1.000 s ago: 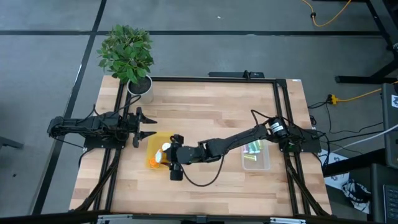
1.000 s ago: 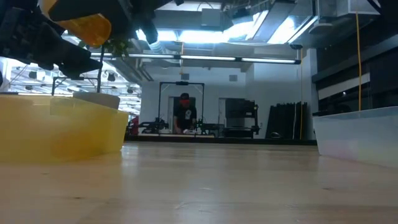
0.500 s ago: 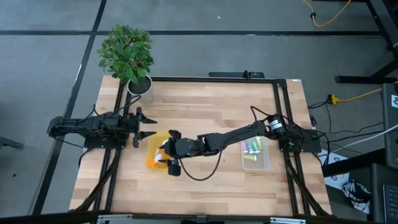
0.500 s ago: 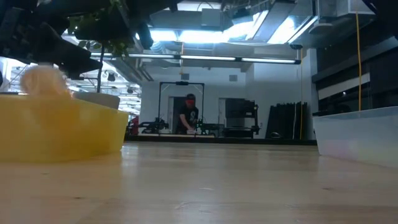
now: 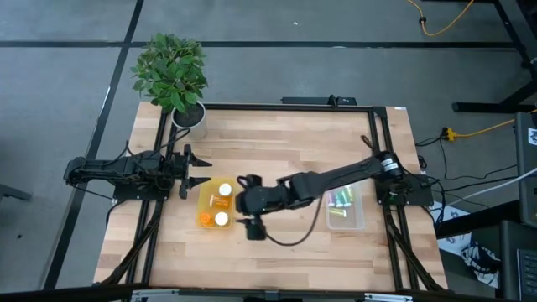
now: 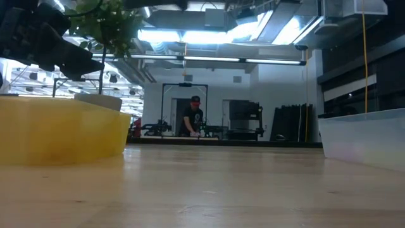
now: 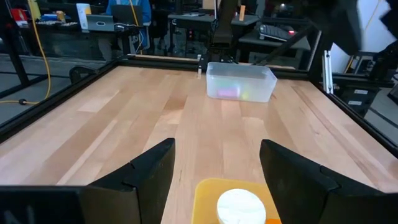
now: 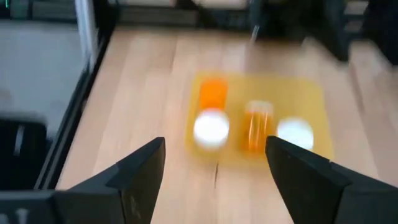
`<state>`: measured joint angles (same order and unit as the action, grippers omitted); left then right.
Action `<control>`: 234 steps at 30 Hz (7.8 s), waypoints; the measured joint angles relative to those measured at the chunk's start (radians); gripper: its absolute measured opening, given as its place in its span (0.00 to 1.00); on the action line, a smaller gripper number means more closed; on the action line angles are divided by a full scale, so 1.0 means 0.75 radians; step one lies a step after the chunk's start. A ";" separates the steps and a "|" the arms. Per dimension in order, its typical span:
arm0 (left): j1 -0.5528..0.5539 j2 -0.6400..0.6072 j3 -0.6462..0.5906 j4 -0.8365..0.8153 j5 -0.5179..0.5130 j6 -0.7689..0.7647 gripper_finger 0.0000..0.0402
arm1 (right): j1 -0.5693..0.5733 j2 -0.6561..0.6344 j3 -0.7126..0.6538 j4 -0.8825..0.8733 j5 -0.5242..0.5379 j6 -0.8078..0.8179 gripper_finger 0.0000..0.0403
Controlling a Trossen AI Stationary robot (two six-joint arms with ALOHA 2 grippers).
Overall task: Pick and place medicine bottles into bin by pill shape (circle, oval)
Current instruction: Return to Home Position
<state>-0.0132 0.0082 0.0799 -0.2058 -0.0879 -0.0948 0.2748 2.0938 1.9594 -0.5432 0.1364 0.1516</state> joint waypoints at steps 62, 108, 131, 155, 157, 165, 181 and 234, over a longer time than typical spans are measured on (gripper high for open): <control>0.000 0.000 0.000 0.001 -0.005 0.000 0.57 | -0.055 -2.509 -2.560 1.179 -0.069 0.206 0.69; 0.000 0.000 0.000 0.001 -0.005 0.000 0.57 | -0.073 -2.787 -2.602 0.776 -0.045 0.067 0.69; 0.000 0.000 0.000 0.001 -0.005 0.000 0.57 | -0.073 -2.787 -2.602 0.777 -0.045 0.351 0.69; 0.000 0.000 0.000 0.001 -0.005 0.000 0.57 | -0.170 -2.789 -2.602 0.777 -0.044 0.348 0.69; 0.000 0.000 0.000 0.001 -0.005 0.000 0.57 | -0.182 -2.789 -2.602 0.777 -0.042 0.346 0.69; 0.000 0.000 0.000 0.000 -0.005 0.000 0.57 | -0.175 -2.790 -2.602 0.776 -0.044 0.351 0.69; 0.000 0.000 0.000 0.001 -0.005 0.000 0.57 | -0.189 -2.790 -2.602 0.776 -0.056 0.351 0.69; 0.000 0.000 0.000 0.001 -0.005 0.000 0.57 | -0.186 -2.790 -2.602 0.776 -0.057 0.347 0.69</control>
<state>-0.0134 0.0082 0.0795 -0.2054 -0.0916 -0.0948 0.1352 0.0013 0.0082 0.0387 0.0939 0.4118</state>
